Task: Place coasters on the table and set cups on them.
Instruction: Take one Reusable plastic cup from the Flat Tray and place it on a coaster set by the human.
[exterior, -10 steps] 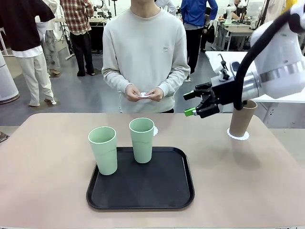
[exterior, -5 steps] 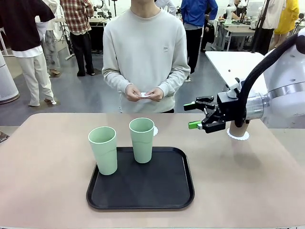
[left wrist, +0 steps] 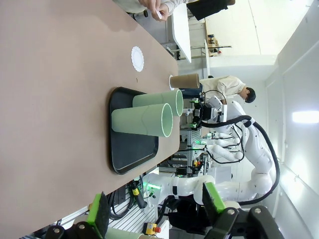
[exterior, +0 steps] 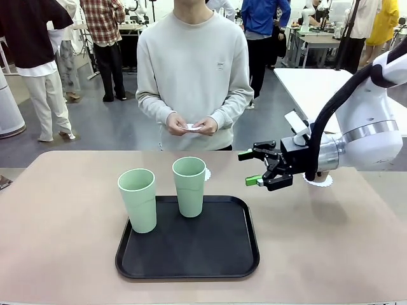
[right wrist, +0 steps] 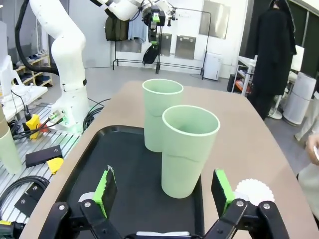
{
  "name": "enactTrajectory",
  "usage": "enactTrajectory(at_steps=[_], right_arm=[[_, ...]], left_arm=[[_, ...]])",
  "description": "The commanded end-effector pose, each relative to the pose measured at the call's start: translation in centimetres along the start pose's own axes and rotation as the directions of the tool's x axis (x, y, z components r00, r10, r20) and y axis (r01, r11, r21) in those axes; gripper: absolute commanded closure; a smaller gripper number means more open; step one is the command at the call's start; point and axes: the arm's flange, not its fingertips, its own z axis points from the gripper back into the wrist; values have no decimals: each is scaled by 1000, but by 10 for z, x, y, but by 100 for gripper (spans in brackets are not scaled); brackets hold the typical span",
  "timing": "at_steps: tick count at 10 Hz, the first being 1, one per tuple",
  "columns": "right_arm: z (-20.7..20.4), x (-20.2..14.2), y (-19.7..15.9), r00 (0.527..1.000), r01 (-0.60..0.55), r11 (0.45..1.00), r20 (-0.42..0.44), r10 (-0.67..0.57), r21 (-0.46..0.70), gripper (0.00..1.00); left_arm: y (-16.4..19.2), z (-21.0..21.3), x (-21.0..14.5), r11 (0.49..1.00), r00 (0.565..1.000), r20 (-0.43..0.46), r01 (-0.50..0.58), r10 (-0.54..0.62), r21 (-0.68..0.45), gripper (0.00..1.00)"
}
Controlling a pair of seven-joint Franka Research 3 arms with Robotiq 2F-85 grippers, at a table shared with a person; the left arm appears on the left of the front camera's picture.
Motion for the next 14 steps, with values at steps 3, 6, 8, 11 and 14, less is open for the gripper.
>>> enactTrajectory(at_steps=[3, 6, 8, 11, 14], right_arm=[[-6, -22, -5, 995, 91, 996, -41, -91, -7, 0], [-6, -31, -8, 991, 132, 991, -26, -133, -24, 0], [-3, -33, 1, 994, 103, 995, -26, -103, -13, 0], [-3, -33, 1, 994, 103, 995, -26, -103, -13, 0], [-8, -46, -9, 985, 166, 984, 57, -163, -65, 0]], left_arm=[[-1, 1, -1, 1000, 1000, 4, 5, -5, -8, 0], [-1, 1, -1, 1000, 1000, 4, 5, -5, -8, 0], [-1, 1, -1, 1000, 1000, 4, 5, -5, -8, 0], [-1, 1, -1, 1000, 1000, 4, 5, -5, -8, 0], [-1, 1, -1, 1000, 1000, 4, 5, -5, -8, 0]])
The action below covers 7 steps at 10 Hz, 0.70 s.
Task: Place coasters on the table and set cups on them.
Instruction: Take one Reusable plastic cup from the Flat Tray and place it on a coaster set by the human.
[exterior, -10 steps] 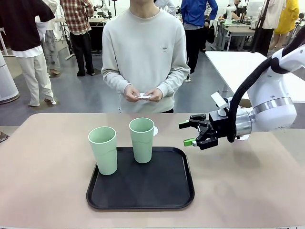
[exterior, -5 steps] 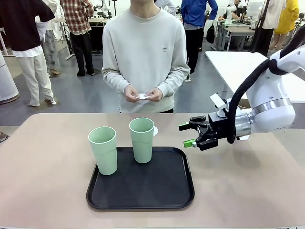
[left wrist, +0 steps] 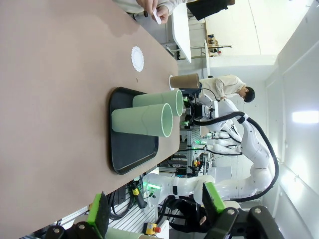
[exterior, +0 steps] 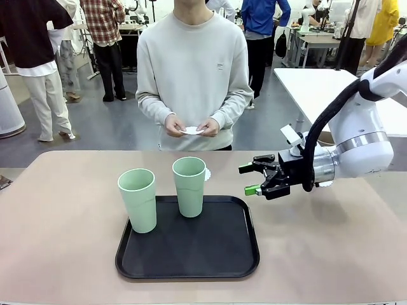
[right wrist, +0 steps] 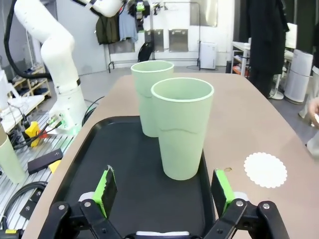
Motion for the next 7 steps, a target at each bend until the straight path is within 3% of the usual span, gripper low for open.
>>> enactTrajectory(at_steps=[1, 3, 7], right_arm=[[-7, -9, -9, 995, 54, 997, 83, -49, -54, 0], [-19, -17, -14, 988, 97, 994, 125, -90, -55, 0], [-45, -23, -27, 988, 72, 997, 135, -71, -8, 0]], left_arm=[[-1, 1, -1, 1000, 1000, 4, 5, -5, -8, 0], [-1, 1, -1, 1000, 1000, 4, 5, -5, -8, 0], [-1, 1, -1, 1000, 1000, 4, 5, -5, -8, 0]])
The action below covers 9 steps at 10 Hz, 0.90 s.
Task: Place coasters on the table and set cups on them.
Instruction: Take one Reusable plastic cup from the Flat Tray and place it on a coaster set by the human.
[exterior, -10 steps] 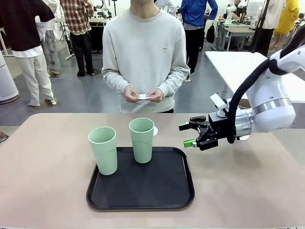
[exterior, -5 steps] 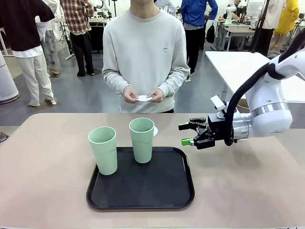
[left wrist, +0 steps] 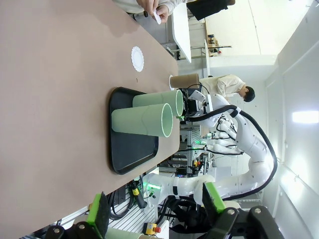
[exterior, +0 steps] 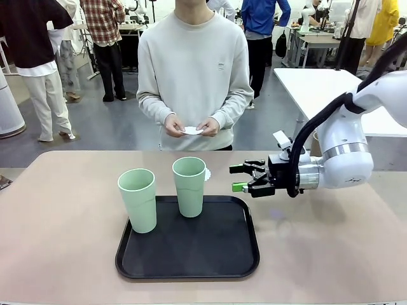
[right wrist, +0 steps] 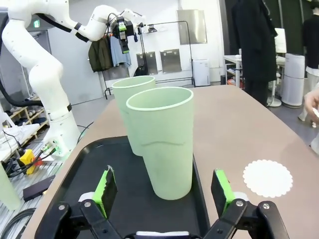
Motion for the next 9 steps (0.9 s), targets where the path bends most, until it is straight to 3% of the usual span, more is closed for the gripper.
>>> enactTrajectory(at_steps=[1, 9], right_arm=[[-18, -3, -12, 1000, -15, 1000, 13, 15, 3, 0], [-56, -32, -16, 998, -11, 998, -57, 14, 54, 0]], left_arm=[[-1, 1, -1, 1000, 1000, 4, 5, -5, -8, 0], [-1, 1, -1, 1000, 1000, 4, 5, -5, -8, 0]])
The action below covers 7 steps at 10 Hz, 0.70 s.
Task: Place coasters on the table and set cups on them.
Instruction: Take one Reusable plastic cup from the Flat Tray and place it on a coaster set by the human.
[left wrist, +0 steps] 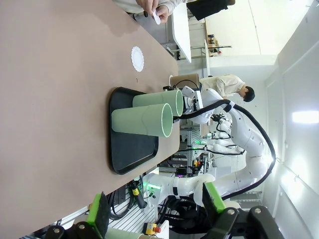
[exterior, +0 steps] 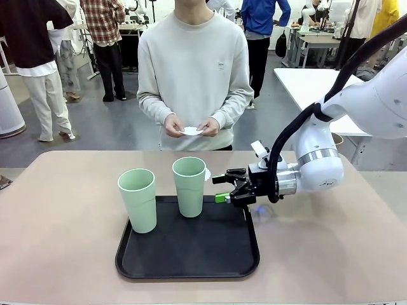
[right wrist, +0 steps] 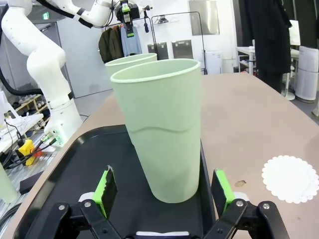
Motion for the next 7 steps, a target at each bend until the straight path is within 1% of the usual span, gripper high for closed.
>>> enactTrajectory(at_steps=[1, 2, 5, 6, 7], right_arm=[[-8, 3, 7, 999, 14, 1000, -43, -13, 25, 0], [0, 0, 0, 1000, 0, 1000, 0, 0, 0, 0], [-4, 0, 2, 1000, 0, 1000, -8, 0, 9, 0], [-8, -1, 1, 998, -52, 999, -36, 51, -5, 0], [-11, -1, -5, 998, -65, 997, -17, 64, -35, 0]], left_arm=[[-1, 1, -1, 1000, 1000, 4, 5, -5, -8, 0], [-1, 1, -1, 1000, 1000, 4, 5, -5, -8, 0], [-1, 1, -1, 1000, 1000, 4, 5, -5, -8, 0], [-1, 1, -1, 1000, 1000, 4, 5, -5, -8, 0], [-1, 1, -1, 1000, 1000, 4, 5, -5, -8, 0]])
